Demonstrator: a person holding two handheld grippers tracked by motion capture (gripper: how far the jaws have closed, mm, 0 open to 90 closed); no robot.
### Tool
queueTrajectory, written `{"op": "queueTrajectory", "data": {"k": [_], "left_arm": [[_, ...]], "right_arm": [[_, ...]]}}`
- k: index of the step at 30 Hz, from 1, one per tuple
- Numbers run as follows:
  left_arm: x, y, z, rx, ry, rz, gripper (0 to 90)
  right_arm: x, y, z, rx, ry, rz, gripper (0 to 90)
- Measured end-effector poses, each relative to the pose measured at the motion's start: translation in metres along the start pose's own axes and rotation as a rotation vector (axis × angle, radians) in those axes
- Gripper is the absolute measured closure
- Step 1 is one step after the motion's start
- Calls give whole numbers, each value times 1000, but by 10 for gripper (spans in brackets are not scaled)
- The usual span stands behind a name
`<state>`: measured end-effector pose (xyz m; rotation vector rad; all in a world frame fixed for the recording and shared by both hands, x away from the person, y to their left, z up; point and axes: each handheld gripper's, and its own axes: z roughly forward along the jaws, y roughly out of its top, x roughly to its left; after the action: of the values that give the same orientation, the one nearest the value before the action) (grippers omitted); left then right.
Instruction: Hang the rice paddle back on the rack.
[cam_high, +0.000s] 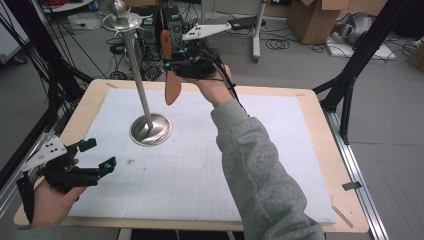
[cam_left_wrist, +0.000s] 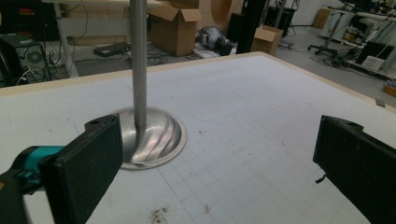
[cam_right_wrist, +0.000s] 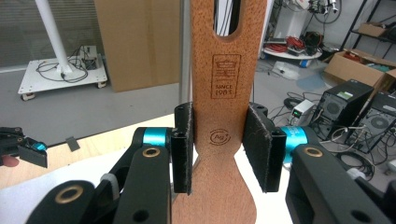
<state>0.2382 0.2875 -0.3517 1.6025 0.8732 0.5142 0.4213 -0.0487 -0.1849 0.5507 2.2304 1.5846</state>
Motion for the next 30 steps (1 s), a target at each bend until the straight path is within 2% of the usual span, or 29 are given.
{"op": "queueTrajectory", "data": {"k": [6,15,30], "left_arm": [[0,0,-1,2,2,0,24],[2,0,-3,-2,1,-4,24],[4,1,-8,-10,3,-7,24]], "right_arm": [[3,5,5,-17,8,9,647],[10,12,13,-28,13,-5,647],[11,16,21,-46,8,-11,646]]}}
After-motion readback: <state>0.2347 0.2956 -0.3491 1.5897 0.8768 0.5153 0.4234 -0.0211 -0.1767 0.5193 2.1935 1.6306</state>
